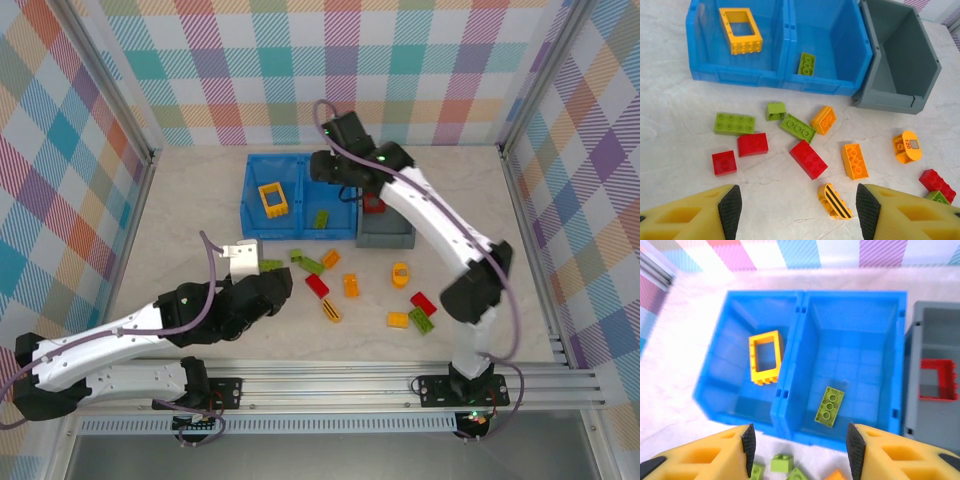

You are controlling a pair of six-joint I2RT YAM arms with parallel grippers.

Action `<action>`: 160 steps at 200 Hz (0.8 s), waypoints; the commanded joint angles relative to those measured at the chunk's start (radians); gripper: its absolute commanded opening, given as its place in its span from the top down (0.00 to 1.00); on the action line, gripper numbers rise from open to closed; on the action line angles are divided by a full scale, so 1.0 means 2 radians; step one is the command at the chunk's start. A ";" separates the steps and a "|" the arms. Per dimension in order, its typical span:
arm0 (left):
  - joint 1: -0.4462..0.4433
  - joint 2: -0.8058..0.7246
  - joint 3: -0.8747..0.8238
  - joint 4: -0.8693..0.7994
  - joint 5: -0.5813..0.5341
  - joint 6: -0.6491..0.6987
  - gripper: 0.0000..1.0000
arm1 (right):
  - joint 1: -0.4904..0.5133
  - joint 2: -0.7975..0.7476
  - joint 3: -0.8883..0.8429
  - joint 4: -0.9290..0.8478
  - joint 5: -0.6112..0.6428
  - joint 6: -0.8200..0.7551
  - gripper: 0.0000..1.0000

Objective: Sort the legos into containers by color

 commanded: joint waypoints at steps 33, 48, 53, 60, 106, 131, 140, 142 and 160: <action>0.039 0.064 -0.008 0.052 0.176 -0.079 0.40 | 0.023 -0.232 -0.272 0.000 -0.079 0.008 0.41; 0.038 0.115 -0.023 0.099 0.216 -0.119 0.41 | 0.035 -0.312 -0.369 0.001 -0.123 0.028 0.38; 0.037 0.131 -0.026 0.116 0.227 -0.130 0.41 | 0.039 -0.345 -0.401 0.001 -0.137 0.039 0.36; 0.037 0.155 -0.030 0.135 0.235 -0.150 0.40 | 0.044 -0.376 -0.432 -0.002 -0.150 0.051 0.34; 0.041 0.286 -0.027 0.193 0.267 -0.216 0.35 | 0.058 -0.565 -0.548 -0.051 -0.203 0.132 0.28; 0.050 0.330 -0.027 0.208 0.276 -0.218 0.34 | 0.058 -0.588 -0.537 -0.089 -0.190 0.132 0.28; 0.054 0.345 -0.026 0.221 0.281 -0.213 0.34 | 0.058 -0.586 -0.533 -0.093 -0.189 0.130 0.28; 0.056 0.348 -0.026 0.224 0.281 -0.213 0.34 | 0.058 -0.585 -0.532 -0.094 -0.189 0.129 0.28; 0.061 0.371 -0.021 0.238 0.282 -0.209 0.35 | 0.058 -0.578 -0.533 -0.087 -0.194 0.128 0.28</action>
